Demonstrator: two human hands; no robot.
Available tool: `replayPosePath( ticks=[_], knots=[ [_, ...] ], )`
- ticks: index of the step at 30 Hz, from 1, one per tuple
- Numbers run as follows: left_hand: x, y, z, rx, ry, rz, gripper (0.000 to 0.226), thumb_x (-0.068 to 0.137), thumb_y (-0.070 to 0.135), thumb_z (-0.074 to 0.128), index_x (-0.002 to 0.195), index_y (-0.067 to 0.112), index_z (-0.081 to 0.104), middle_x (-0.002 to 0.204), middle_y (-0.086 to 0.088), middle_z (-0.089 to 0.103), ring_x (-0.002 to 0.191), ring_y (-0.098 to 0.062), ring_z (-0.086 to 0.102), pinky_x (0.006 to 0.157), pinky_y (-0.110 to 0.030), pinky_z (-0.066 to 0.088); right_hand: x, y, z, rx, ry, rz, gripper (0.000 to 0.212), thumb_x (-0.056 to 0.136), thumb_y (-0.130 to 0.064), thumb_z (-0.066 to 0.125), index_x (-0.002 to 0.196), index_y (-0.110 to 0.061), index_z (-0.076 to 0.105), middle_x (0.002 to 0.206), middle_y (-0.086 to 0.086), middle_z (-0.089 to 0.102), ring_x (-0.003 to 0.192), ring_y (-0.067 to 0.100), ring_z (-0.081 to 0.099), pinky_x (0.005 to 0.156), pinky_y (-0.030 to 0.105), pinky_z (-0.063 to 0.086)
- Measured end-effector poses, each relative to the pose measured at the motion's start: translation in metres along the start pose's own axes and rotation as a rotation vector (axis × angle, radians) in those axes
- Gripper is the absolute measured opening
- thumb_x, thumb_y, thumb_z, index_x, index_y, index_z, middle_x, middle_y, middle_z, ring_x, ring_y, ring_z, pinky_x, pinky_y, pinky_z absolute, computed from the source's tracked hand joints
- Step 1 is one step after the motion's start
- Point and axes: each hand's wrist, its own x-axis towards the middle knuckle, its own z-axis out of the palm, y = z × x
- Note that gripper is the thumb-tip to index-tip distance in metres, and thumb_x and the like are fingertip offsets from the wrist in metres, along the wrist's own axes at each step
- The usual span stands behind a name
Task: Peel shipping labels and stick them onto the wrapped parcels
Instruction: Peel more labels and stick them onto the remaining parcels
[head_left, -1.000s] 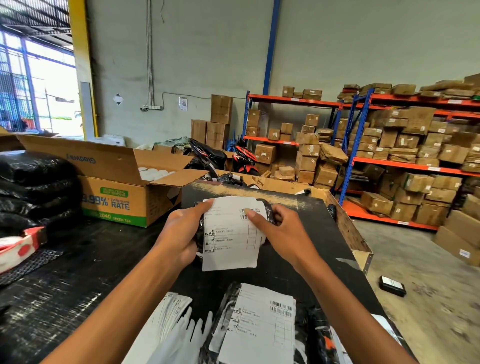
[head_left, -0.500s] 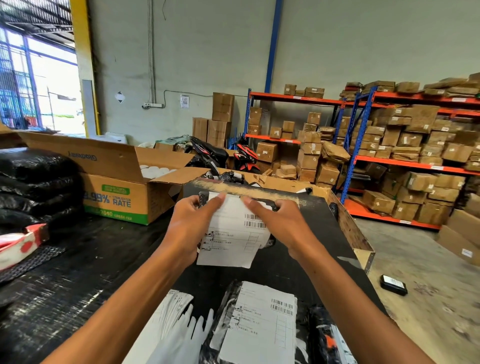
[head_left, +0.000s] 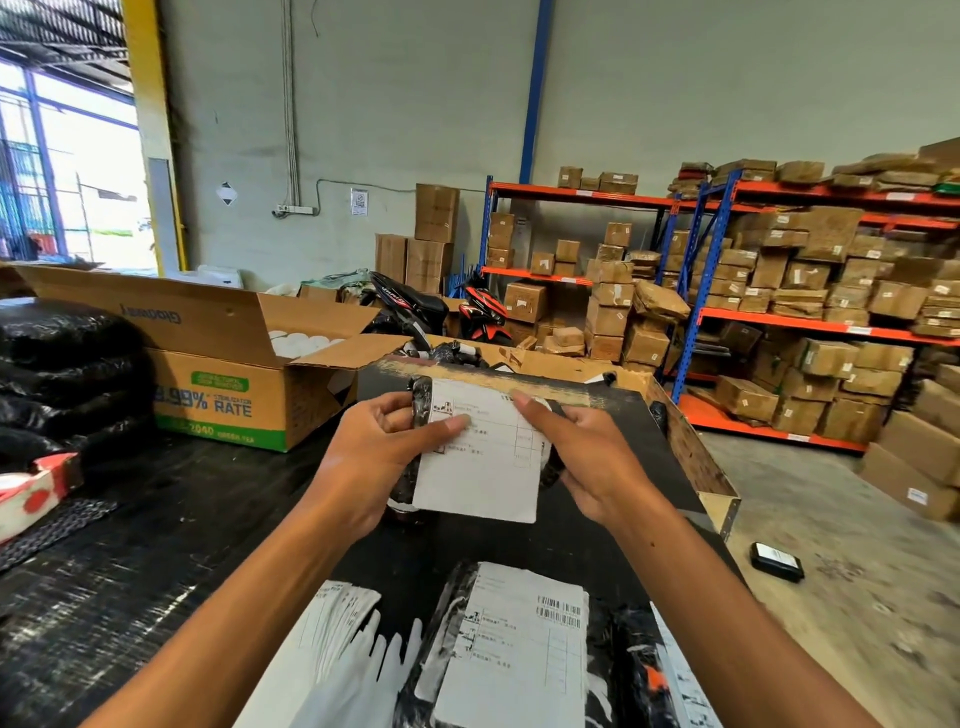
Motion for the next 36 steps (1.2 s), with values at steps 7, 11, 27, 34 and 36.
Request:
replayPosePath(
  ticks=[7, 11, 27, 34, 36],
  knots=[
    [0.006, 0.000, 0.002, 0.063, 0.057, 0.072, 0.025, 0.074, 0.011, 0.077, 0.095, 0.017, 0.065, 0.082, 0.002, 0.078, 0.075, -0.013, 0.074, 0.065, -0.023, 0.060, -0.006, 0.002, 0.002, 0.024, -0.035, -0.093, 0.043, 0.071, -0.020, 0.081, 0.110, -0.011, 0.064, 0.100, 0.004, 0.076, 0.092, 0.017, 0.072, 0.081, 0.032, 0.058],
    [0.006, -0.002, 0.001, 0.209, -0.002, 0.163, 0.039, 0.066, 0.010, 0.081, 0.097, 0.024, 0.063, 0.093, 0.002, 0.077, 0.087, -0.013, 0.073, 0.076, -0.025, 0.060, -0.007, 0.003, -0.007, 0.069, -0.049, -0.102, 0.035, 0.070, -0.013, 0.080, 0.102, -0.014, 0.067, 0.099, 0.005, 0.077, 0.094, 0.019, 0.072, 0.091, 0.037, 0.054],
    [0.014, -0.013, 0.059, 0.096, -0.387, 0.074, 0.072, 0.063, -0.018, 0.073, 0.123, 0.014, 0.053, 0.112, -0.001, 0.073, 0.104, -0.017, 0.069, 0.084, -0.030, 0.058, -0.072, -0.015, -0.087, -0.724, 0.260, -0.225, 0.098, 0.057, -0.036, 0.088, 0.137, -0.025, 0.033, 0.141, -0.003, 0.046, 0.131, 0.018, 0.042, 0.108, 0.044, 0.038],
    [-0.002, -0.013, 0.121, 0.402, -0.523, 0.296, 0.059, 0.069, -0.022, 0.064, 0.101, 0.027, 0.062, 0.095, 0.013, 0.071, 0.087, -0.001, 0.068, 0.068, -0.016, 0.056, -0.105, -0.024, -0.119, -1.002, 0.075, -0.150, 0.108, 0.056, -0.046, 0.085, 0.144, -0.035, 0.023, 0.143, -0.004, 0.042, 0.133, 0.022, 0.036, 0.106, 0.047, 0.041],
    [-0.007, -0.016, 0.137, 0.498, -0.552, 0.392, 0.053, 0.073, -0.015, 0.064, 0.107, 0.026, 0.063, 0.102, 0.010, 0.068, 0.094, 0.001, 0.062, 0.072, -0.008, 0.051, -0.111, -0.014, -0.125, -0.941, 0.123, -0.205, 0.104, 0.057, -0.039, 0.087, 0.141, -0.034, 0.027, 0.138, -0.007, 0.047, 0.126, 0.016, 0.043, 0.100, 0.039, 0.046]
  ],
)
